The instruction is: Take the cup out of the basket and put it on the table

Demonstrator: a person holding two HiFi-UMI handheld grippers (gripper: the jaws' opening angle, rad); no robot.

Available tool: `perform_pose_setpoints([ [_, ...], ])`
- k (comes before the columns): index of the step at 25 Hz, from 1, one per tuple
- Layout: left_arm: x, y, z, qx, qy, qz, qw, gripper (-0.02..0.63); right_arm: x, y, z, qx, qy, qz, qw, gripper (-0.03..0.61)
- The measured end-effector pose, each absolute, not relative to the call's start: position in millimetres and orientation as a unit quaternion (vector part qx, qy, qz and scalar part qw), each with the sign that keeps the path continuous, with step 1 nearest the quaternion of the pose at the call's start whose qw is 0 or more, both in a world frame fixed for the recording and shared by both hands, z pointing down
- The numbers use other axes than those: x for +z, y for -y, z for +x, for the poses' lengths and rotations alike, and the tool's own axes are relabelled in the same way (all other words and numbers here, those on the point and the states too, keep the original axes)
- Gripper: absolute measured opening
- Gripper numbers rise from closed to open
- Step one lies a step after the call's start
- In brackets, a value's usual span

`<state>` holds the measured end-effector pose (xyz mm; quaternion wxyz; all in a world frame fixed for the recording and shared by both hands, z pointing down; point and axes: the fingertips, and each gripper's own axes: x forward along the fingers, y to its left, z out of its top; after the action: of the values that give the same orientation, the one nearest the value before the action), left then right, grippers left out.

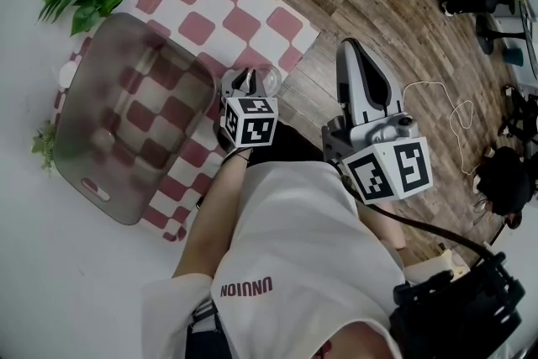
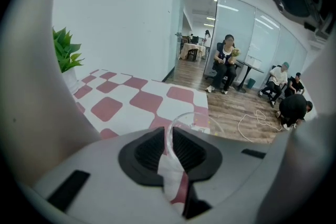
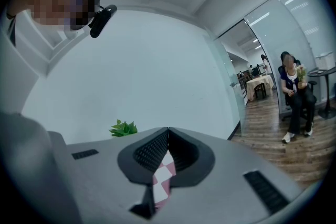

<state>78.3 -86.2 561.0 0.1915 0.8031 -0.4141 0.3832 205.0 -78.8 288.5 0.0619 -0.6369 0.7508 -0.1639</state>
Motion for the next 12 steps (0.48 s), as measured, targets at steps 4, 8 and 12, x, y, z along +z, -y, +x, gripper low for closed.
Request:
perform_pose_setpoints([
  [4, 556, 87, 79, 0.383, 0.414, 0.807, 0.175, 0.048, 289, 82, 205, -0.166, -0.751, -0.636, 0.061, 0.017],
  [8, 548, 88, 81, 0.378, 0.413, 0.812, 0.164, 0.046, 288, 84, 202, -0.166, -0.754, -0.633, 0.062, 0.017],
  [12, 537, 90, 84, 0.364, 0.417, 0.818, 0.156, 0.046, 287, 85, 198, -0.165, -0.757, -0.629, 0.063, 0.017],
])
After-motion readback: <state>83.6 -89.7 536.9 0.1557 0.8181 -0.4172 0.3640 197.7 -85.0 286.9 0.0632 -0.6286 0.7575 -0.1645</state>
